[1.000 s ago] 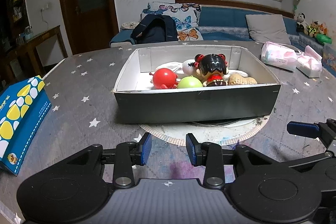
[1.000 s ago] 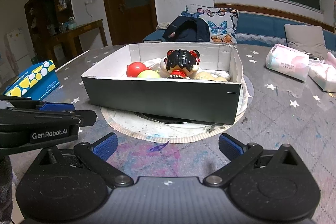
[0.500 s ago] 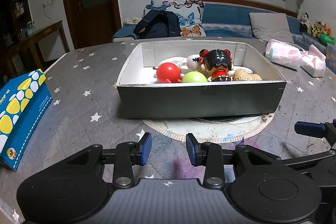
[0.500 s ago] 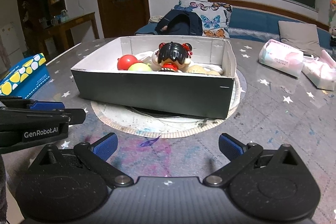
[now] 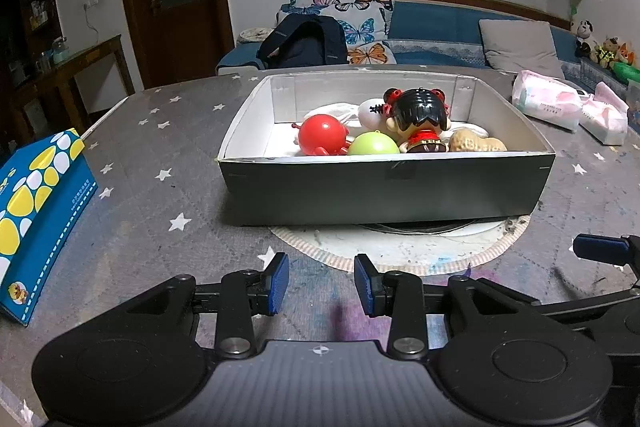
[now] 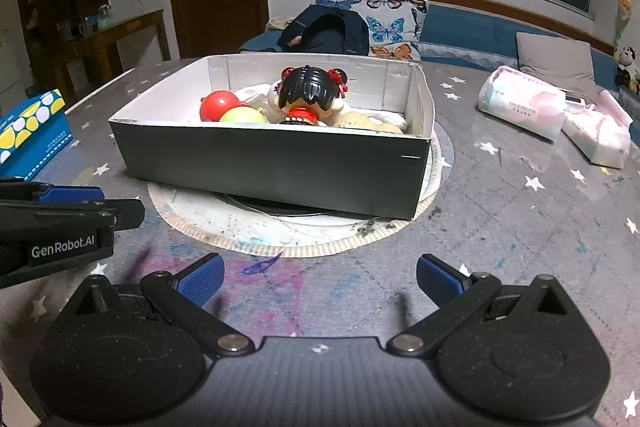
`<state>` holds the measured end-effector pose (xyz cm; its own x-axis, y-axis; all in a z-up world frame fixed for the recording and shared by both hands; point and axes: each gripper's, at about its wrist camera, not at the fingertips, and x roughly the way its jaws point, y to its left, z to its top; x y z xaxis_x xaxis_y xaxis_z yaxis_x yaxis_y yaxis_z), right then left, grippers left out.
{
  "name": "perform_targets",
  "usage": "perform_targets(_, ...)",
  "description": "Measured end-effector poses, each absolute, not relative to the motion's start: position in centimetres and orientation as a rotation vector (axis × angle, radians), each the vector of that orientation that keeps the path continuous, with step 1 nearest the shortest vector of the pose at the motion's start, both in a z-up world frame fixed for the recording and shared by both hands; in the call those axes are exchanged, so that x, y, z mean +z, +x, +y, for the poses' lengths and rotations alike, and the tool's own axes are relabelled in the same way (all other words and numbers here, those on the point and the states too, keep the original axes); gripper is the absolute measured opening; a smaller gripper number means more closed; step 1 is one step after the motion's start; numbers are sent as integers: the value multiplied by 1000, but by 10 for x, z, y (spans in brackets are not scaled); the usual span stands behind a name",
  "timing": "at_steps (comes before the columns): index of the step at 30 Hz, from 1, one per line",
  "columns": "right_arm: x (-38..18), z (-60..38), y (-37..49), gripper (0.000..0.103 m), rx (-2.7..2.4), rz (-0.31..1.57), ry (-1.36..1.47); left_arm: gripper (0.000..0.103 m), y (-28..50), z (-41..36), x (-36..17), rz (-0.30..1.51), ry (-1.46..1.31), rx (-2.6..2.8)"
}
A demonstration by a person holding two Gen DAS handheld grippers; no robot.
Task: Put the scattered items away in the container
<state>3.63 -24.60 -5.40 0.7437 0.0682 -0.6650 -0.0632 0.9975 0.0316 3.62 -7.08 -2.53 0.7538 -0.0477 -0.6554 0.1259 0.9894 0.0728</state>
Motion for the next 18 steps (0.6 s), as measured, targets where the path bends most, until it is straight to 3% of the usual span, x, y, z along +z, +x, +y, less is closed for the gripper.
perform_targets(18, -57, -250, 46, 103, 56, 748, 4, 38, 45, -75, -25, 710, 115, -87)
